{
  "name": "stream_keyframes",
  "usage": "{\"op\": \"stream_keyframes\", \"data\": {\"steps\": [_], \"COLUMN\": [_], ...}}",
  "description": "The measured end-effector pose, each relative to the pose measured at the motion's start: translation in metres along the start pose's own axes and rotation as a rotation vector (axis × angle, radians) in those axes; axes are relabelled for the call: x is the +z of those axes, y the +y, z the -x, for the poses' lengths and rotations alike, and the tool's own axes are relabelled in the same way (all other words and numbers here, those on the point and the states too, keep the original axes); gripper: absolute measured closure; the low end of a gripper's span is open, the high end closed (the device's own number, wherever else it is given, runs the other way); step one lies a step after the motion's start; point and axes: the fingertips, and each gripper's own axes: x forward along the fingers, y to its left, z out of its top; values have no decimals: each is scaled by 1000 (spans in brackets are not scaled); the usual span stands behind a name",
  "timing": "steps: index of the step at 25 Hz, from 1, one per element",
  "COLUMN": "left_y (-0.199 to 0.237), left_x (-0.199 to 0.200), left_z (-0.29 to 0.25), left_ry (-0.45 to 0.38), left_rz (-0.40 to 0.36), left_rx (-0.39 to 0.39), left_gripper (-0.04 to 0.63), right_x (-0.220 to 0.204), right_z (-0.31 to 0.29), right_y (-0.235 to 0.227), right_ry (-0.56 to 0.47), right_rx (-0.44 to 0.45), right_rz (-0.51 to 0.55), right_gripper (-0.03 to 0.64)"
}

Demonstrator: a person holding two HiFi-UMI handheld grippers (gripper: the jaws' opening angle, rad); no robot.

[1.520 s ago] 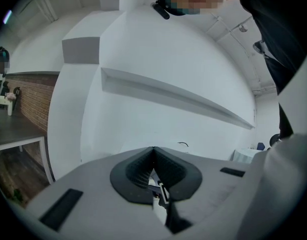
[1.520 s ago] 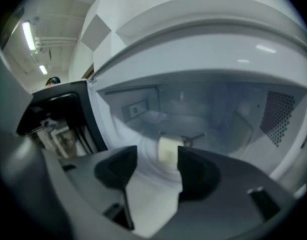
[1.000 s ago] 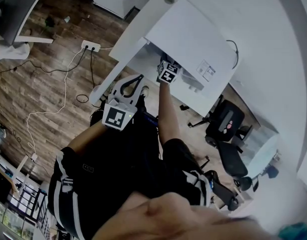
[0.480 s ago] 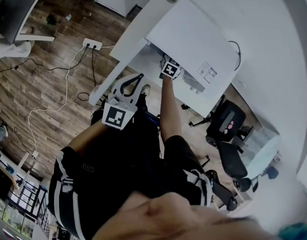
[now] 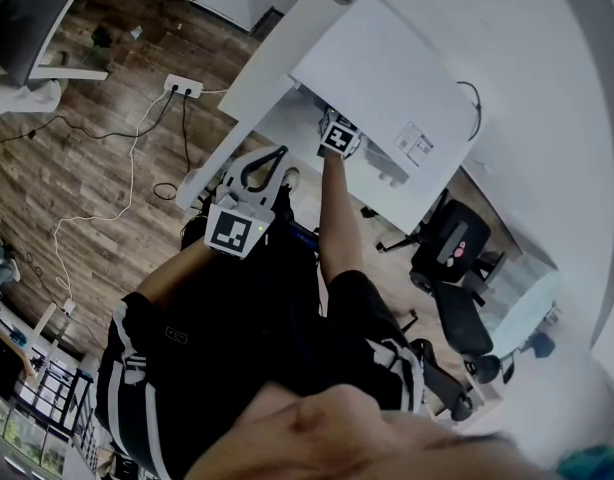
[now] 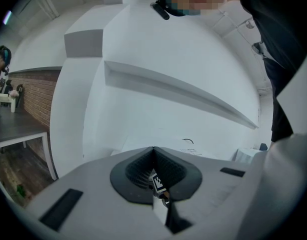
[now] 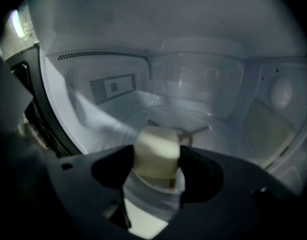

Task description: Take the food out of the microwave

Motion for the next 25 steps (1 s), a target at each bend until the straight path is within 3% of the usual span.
{"op": "stream_keyframes", "data": {"steps": [25], "left_y": [5], "left_x": [3], "left_z": [20], "left_ry": [-23], "left_rz": [43], "left_rx": [30], "left_gripper": [565], "right_x": [-11], "right_z": [32], "right_y": [6], "right_ry": [-15], "right_rx": [24], "right_rz": [-33], "right_gripper": [321]}}
